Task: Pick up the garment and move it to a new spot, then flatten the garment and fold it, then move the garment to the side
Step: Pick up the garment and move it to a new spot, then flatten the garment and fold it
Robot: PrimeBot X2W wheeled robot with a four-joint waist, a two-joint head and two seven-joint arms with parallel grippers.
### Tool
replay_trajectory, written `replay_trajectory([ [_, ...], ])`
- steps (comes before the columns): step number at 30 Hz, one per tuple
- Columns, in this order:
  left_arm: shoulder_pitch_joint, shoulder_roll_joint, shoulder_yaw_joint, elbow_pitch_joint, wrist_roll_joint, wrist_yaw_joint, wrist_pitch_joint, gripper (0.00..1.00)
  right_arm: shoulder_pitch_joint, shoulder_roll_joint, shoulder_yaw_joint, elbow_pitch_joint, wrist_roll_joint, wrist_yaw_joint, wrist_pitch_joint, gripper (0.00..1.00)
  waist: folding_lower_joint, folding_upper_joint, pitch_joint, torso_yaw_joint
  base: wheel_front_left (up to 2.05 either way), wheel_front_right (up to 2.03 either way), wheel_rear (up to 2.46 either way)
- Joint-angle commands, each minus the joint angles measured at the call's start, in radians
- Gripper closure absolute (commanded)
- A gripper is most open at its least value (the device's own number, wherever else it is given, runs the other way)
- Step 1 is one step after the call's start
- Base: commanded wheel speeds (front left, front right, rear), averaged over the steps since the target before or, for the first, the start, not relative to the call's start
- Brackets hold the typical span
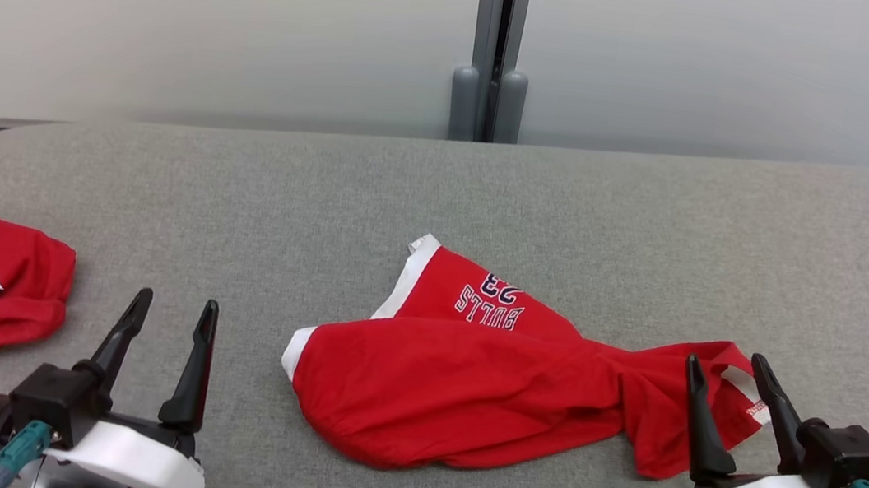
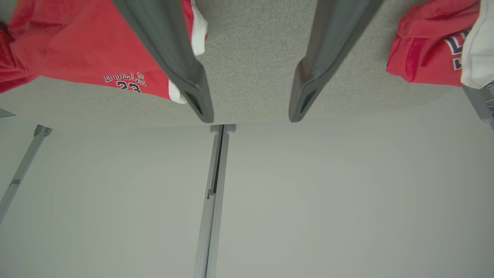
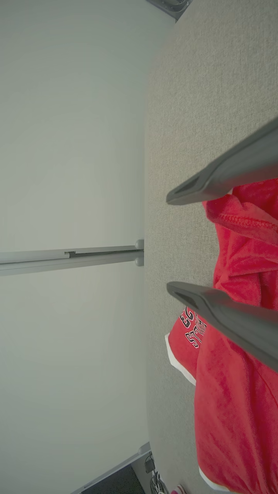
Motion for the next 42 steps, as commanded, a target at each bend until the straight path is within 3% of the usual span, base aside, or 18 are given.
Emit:
replay_trajectory([
  [1, 0.015, 0.002, 0.001, -0.002, 0.005, 0.005, -0.004, 0.0, 0.014, -0.006, -0.002, -0.008, 0.005, 0.0, 0.007, 0.0, 0.0, 0.0, -0.019, -0.002, 0.0, 0.0, 0.0],
  [30, 0.041, 0.022, -0.024, -0.015, -0.001, 0.028, 0.011, 0.0, 0.046, 0.004, -0.01, -0.051, 0.011, 0.0, 0.035, 0.0, 0.0, 0.0, -0.015, 0.007, 0.0, 0.0, 0.0],
  [37, -0.032, 0.004, -0.045, -0.022, 0.012, 0.01, 0.009, 0.0, -0.028, -0.019, -0.016, -0.03, 0.025, 0.0, 0.053, 0.0, 0.0, 0.0, 0.068, 0.061, 0.0, 0.0, 0.0],
  [42, -0.104, -0.025, -0.066, -0.002, 0.024, -0.012, 0.004, 0.0, -0.149, -0.07, 0.043, 0.044, 0.06, 0.0, 0.088, 0.0, 0.0, 0.0, 0.145, 0.121, 0.0, 0.0, 0.0],
])
